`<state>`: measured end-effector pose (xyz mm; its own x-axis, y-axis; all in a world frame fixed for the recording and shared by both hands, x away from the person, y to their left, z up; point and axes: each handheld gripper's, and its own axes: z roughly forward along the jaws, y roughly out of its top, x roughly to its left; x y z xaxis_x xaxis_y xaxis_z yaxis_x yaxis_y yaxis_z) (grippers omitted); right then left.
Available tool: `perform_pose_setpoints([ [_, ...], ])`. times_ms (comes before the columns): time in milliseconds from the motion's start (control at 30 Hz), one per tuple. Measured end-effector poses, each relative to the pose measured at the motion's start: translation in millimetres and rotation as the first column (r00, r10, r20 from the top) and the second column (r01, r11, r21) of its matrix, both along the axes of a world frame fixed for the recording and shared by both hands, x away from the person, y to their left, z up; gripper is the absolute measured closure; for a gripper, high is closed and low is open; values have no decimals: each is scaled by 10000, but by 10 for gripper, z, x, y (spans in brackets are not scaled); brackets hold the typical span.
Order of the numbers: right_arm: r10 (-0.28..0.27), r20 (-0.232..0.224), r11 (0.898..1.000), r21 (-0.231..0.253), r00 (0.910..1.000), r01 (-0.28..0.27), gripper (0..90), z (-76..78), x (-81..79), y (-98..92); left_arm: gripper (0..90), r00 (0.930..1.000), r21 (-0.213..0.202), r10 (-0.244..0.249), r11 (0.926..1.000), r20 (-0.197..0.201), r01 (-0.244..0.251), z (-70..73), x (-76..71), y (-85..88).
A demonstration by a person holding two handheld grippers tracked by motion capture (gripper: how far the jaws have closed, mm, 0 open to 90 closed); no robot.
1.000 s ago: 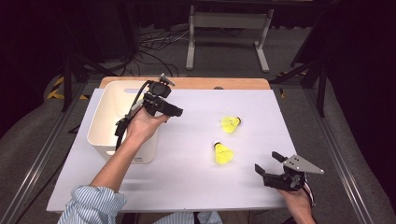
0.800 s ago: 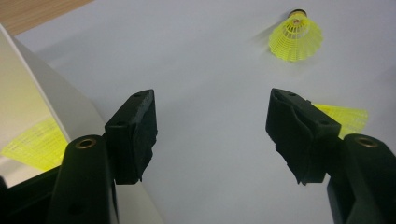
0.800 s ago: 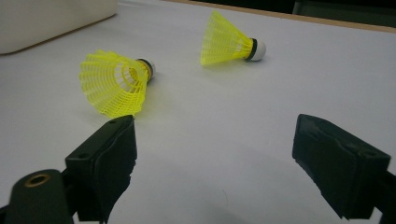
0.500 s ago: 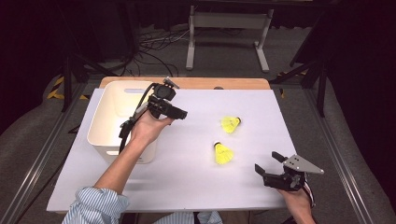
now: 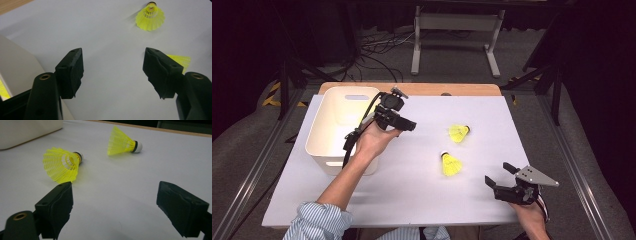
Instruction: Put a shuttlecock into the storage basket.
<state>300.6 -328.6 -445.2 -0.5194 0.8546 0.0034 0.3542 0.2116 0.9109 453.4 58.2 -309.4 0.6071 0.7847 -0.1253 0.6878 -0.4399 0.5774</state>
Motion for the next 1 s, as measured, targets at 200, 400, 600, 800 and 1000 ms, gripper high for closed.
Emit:
perform_pose_setpoints([
  [200,-6,1,10000,-3,10000,6,143,0,0,-2,336,10000,-21,-3,10000,-43,3,-46,-10,-27],
  [400,-4,-25,10000,8,10000,4,143,-1,7,-3,336,10000,-87,-43,10000,-56,43,-103,-32,-46],
  [600,-58,-61,10000,30,10000,58,143,-2,14,-2,336,9999,-117,-99,9999,-136,97,-164,-27,-91],
  [800,-117,-57,9998,129,9999,117,143,7,15,-2,335,9997,-79,-179,9998,-153,178,-193,-38,-118],
  [1000,-225,-147,9982,546,9996,232,129,22,23,-21,332,9993,-52,-319,9995,-215,318,-236,-62,-162],
])
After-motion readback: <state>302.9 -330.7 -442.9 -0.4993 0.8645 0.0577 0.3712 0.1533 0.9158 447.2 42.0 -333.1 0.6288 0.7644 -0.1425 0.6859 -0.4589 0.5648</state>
